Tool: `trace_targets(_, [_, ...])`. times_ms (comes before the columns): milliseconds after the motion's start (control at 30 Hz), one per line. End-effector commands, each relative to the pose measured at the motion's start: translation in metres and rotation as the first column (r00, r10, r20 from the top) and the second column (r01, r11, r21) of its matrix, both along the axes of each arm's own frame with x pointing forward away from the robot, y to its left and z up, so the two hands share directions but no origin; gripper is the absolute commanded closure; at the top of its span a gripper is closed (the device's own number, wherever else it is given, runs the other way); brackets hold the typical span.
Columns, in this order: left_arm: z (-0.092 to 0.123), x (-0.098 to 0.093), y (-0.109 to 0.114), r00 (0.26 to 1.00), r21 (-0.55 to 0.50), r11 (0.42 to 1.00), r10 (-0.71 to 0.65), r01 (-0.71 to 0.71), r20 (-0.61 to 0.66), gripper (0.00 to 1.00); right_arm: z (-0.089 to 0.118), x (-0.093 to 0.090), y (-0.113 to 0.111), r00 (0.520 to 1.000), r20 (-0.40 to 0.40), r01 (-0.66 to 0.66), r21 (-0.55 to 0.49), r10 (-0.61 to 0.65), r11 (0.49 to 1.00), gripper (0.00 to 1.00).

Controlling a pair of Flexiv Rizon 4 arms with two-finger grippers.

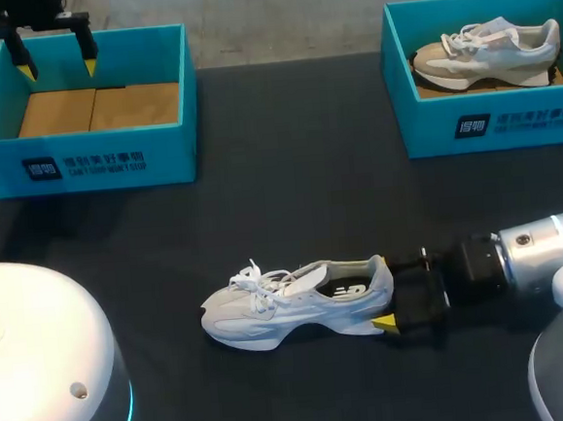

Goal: Take the shoe out of the shoebox, open the shoe tongue, remove and reinsert the insole, then place the shoe into the shoebox

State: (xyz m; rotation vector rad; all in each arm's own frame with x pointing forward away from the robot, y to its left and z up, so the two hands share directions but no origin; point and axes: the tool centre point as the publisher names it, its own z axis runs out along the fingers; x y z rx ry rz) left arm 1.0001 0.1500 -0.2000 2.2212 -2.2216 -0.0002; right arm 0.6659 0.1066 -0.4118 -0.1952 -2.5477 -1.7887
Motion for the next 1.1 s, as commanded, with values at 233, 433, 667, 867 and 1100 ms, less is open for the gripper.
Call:
trace_targets(233, [0.000,0.000,0.000,1.000,0.000,1.000,0.000,0.000,0.000,0.00,-0.001,-0.001,0.009,1.000,0.009,-0.001,0.012,0.001,1.000,0.00])
trace_targets(433, [0.000,0.000,0.000,1.000,0.000,1.000,0.000,0.000,0.000,0.00,-0.002,-0.001,0.015,1.000,0.015,-0.007,0.021,0.006,1.000,0.00])
trace_targets(667, [0.000,0.000,0.000,1.000,0.000,1.000,0.000,0.000,0.000,0.00,-0.004,0.002,0.023,1.000,0.019,-0.009,0.023,0.008,1.000,0.00])
trace_targets(867, [0.000,0.000,0.000,1.000,0.000,1.000,0.000,0.000,0.000,0.00,-0.005,0.004,0.028,1.000,0.022,-0.010,0.034,0.009,0.999,0.00])
trace_targets(1100, [0.000,0.000,0.000,1.000,0.000,1.000,0.000,0.000,0.000,0.00,-0.006,0.004,0.033,0.999,0.025,-0.024,0.040,0.023,0.999,0.00])
